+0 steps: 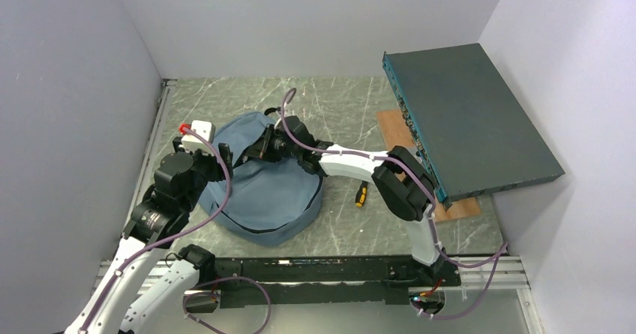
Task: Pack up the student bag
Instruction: Place the personal item in the student bag, then zip the student bag at the center of the board.
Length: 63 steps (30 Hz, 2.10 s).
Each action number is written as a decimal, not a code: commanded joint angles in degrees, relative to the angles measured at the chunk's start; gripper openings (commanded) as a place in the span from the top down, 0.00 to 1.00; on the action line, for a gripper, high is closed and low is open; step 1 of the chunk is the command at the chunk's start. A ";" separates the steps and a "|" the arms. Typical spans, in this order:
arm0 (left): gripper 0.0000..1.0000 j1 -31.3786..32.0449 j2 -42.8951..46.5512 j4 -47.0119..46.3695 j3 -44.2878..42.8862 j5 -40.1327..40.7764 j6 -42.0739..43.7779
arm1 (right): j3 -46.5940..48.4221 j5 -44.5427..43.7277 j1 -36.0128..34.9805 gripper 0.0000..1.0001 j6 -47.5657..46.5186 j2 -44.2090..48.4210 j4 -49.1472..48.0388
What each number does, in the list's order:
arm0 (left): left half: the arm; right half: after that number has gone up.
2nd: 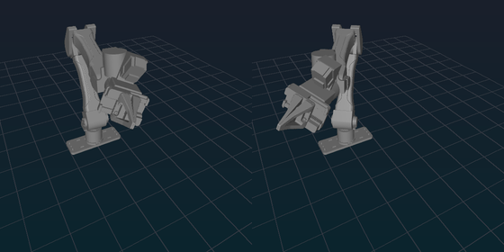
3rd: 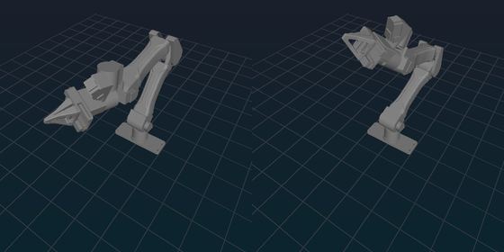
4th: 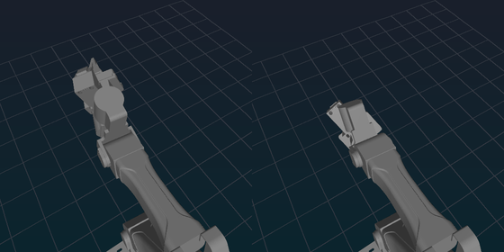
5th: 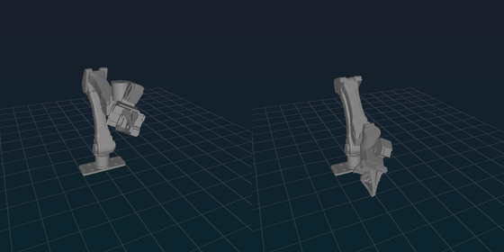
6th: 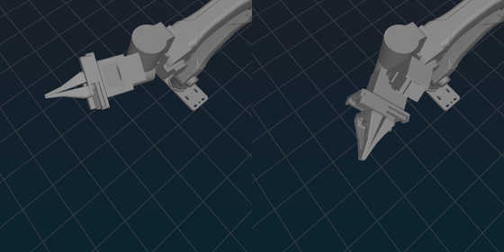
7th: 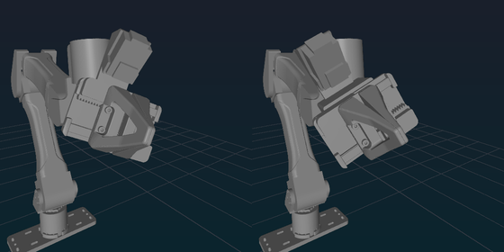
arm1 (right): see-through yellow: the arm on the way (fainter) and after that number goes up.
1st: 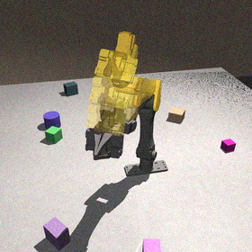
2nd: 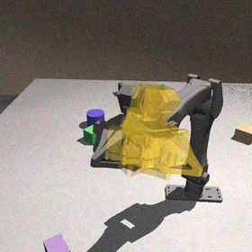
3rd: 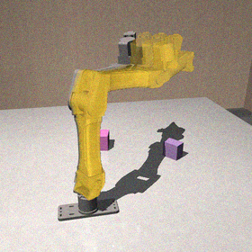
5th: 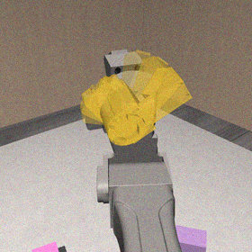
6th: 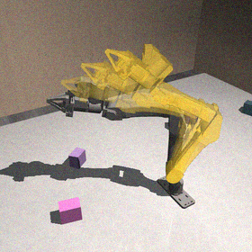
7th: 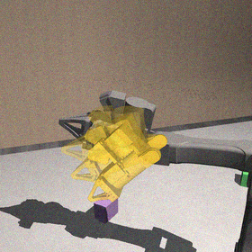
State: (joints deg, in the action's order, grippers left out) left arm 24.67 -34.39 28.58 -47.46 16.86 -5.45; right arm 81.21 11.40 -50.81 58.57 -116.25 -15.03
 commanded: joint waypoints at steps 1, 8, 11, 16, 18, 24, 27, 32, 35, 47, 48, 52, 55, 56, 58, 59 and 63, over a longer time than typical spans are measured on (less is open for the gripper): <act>0.25 -0.32 -0.15 -2.33 0.24 0.24 -0.60 | 0.43 -7.26 0.40 0.99 9.22 -1.79 -8.25; 0.25 -0.32 -0.33 -2.63 0.27 -0.54 -0.61 | -0.65 -13.11 -0.68 0.77 9.63 -3.01 -13.54; 0.25 -0.32 -0.37 -2.55 0.40 -0.45 -0.61 | -1.15 -12.77 -1.15 0.60 7.35 -2.32 -12.16; 0.24 -0.32 -0.16 -2.96 0.43 -0.24 -0.61 | -6.26 -11.67 -1.22 0.49 3.05 1.35 -13.43; 0.24 -0.32 -0.26 -3.08 0.68 -0.27 -0.53 | -8.18 -11.66 -1.22 0.47 1.11 3.47 -14.11; 0.24 -0.32 -1.12 -3.08 0.50 -0.36 -0.46 | -12.26 -6.49 -1.69 0.47 -8.23 8.65 -13.35; 0.24 -0.32 -1.60 -2.41 0.41 0.33 -0.59 | -14.50 -4.06 -2.05 0.44 -14.39 11.02 -11.64; 0.20 -0.32 -0.54 -3.43 1.08 -0.13 -0.40 | -15.98 -3.37 -2.92 0.34 -28.60 15.26 -4.36; 0.19 -0.32 -0.58 -4.08 1.39 0.04 -0.09 | -16.01 -3.40 -3.13 0.32 -35.28 18.22 0.27; 0.04 -0.32 3.34 -0.15 -1.44 1.79 -4.80 | -4.67 -1.69 -3.29 0.17 -46.43 17.97 6.33; 0.01 -0.32 4.26 1.10 -2.02 1.01 -5.72 | -3.31 -1.20 -3.33 0.16 -46.17 17.08 6.62; 0.00 -0.32 7.88 6.28 -2.66 0.13 -9.15 | 0.70 0.43 -3.57 0.14 -46.28 13.84 6.64; 0.00 -0.32 10.16 9.84 -4.09 0.28 -10.60 | 5.16 0.89 -4.06 0.11 -47.59 11.30 8.80; 0.00 -0.32 10.67 11.23 -4.92 0.20 -10.90 | 6.32 0.95 -4.30 0.10 -48.13 10.54 9.46; 0.00 -0.32 11.56 13.70 -6.57 0.45 -11.15 | 8.49 1.07 -4.88 0.09 -49.21 9.07 10.59; 0.00 -0.32 11.95 14.71 -7.27 0.79 -11.11 | 9.39 0.89 -5.22 0.08 -49.76 8.50 10.89; 0.00 -0.32 13.39 17.89 -9.67 2.26 -10.78 | 12.91 0.84 -6.25 0.05 -51.09 5.80 12.61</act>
State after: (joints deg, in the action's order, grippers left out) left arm 24.67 -22.44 42.17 -53.74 17.89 -15.00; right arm 89.23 11.07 -55.90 10.46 -109.12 -3.99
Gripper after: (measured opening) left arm 0.996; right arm 0.946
